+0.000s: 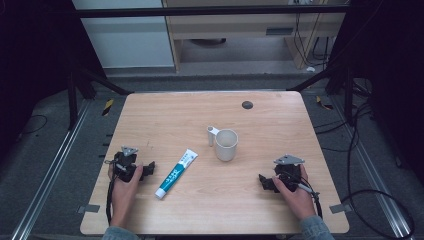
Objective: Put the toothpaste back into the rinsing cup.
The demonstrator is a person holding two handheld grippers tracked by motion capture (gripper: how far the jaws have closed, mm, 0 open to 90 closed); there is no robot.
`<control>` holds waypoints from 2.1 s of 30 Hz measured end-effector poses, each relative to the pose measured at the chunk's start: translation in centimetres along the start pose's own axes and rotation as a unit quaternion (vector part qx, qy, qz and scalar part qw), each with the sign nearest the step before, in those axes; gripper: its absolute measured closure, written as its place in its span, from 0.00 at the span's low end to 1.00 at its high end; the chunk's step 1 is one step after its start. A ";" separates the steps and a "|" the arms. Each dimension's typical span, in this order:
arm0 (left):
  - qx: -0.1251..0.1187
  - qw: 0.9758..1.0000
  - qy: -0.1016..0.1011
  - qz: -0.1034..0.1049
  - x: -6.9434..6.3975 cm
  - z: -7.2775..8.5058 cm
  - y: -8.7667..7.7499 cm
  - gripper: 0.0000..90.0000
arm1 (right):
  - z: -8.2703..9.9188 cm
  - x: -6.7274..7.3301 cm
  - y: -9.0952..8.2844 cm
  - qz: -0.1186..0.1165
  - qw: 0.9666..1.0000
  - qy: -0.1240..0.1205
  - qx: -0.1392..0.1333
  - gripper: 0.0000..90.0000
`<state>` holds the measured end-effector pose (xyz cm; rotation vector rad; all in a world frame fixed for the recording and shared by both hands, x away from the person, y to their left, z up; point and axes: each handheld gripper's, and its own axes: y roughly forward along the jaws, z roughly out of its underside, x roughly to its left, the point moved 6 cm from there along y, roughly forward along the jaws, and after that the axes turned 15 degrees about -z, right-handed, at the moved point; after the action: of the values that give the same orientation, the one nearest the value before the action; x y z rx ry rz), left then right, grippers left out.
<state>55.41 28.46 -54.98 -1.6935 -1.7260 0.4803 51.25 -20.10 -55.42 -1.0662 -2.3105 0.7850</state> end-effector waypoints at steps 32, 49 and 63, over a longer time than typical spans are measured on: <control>-0.027 0.998 0.018 0.058 0.0 -2.9 -8.8 0.11 | 0.0 0.0 0.0 0.000 1.000 -0.001 0.000 0.01; 0.041 0.983 0.155 0.089 -7.3 -5.9 -7.2 0.09 | 0.0 0.0 0.0 0.000 1.000 -0.001 0.000 0.01; 0.089 0.970 0.206 0.094 -10.9 -7.6 -5.6 0.20 | 0.0 0.0 0.0 0.000 1.000 -0.001 0.000 0.01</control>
<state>55.78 15.85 -48.00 -1.6911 -1.1973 0.3264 51.27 -20.12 -55.42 -1.0661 -2.3122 0.7867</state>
